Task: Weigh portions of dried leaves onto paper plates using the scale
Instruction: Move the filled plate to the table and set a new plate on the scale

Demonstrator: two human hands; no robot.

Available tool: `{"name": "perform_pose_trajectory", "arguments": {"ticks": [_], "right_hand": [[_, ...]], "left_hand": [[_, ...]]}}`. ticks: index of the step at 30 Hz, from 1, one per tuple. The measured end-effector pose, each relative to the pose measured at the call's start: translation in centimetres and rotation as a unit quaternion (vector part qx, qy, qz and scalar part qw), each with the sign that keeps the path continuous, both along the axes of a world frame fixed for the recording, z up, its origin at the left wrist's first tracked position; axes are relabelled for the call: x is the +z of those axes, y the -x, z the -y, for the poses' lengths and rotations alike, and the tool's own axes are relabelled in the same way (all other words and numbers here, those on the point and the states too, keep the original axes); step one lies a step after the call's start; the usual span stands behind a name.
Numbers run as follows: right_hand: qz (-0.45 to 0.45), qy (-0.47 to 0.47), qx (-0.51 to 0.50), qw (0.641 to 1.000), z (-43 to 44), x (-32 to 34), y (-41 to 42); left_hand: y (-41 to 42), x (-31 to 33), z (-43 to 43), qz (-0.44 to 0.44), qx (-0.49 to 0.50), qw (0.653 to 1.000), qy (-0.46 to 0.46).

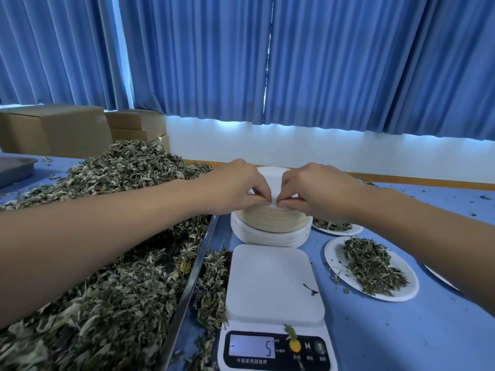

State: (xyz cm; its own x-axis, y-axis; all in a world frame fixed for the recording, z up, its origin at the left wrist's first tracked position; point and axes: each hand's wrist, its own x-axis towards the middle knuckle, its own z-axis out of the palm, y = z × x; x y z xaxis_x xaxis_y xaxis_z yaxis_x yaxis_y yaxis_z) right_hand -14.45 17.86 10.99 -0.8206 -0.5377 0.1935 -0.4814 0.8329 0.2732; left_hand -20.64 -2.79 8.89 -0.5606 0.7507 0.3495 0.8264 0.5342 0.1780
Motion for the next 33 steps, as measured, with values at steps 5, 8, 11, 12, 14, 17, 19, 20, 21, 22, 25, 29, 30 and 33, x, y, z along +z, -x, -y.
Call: {"name": "perform_pose_trajectory", "arguments": {"ticks": [5, 8, 11, 12, 14, 17, 19, 20, 21, 22, 25, 29, 30, 33], "right_hand": [[-0.004, 0.007, 0.007, 1.0, -0.1, -0.2, 0.0], [-0.007, 0.005, 0.01, 1.0, -0.1, -0.3, 0.0], [-0.006, 0.007, 0.012, 1.0, -0.2, -0.4, 0.1], [-0.007, 0.006, 0.012, 1.0, -0.3, -0.4, 0.1], [-0.01, 0.002, 0.011, 1.0, -0.3, -0.5, 0.1], [-0.014, -0.024, 0.012, 1.0, -0.2, -0.4, -0.1], [-0.026, -0.064, 0.012, 0.998, -0.1, -0.4, -0.3], [-0.035, -0.088, 0.012, 0.995, 0.0, -0.4, -0.4], [-0.045, -0.113, 0.012, 0.993, 0.1, -0.5, -0.6], [-0.055, -0.138, 0.011, 0.989, 0.3, -0.6, -0.7], [-0.066, -0.197, 0.009, 0.978, 0.6, -1.1, -1.0], [-0.09, -0.206, -0.001, 0.975, 0.6, -1.1, -0.6], [-0.094, -0.199, 0.003, 0.975, 0.7, -1.1, -0.4], [-0.082, -0.146, 0.016, 0.986, 0.6, -0.8, -0.1]], "left_hand": [[0.0, -0.2, 0.0, 0.009, 0.005, 1.0, -0.004], [-0.1, -0.1, 0.0, 0.01, 0.005, 1.0, -0.002], [-0.2, 0.0, 0.0, 0.017, 0.0, 1.0, -0.004], [-0.2, 0.0, 0.0, 0.02, 0.0, 1.0, -0.007], [-0.2, 0.0, 0.0, 0.019, 0.0, 1.0, -0.008], [-0.2, 0.1, 0.0, 0.013, 0.001, 1.0, -0.006], [-0.2, 0.1, 0.0, 0.011, 0.0, 1.0, -0.006], [-0.2, 0.1, 0.0, 0.009, -0.002, 1.0, -0.005], [-0.2, 0.0, 0.0, 0.008, -0.002, 1.0, -0.005], [-0.2, 0.0, 0.0, 0.007, -0.002, 1.0, -0.004], [-0.2, -0.2, -0.1, 0.008, 0.0, 1.0, -0.001], [-0.3, -0.2, -0.5, 0.003, 0.008, 1.0, 0.0], [-0.4, -0.2, -0.7, -0.005, 0.011, 1.0, 0.008], [-0.4, 0.2, -1.1, -0.009, 0.014, 1.0, 0.02]]}}
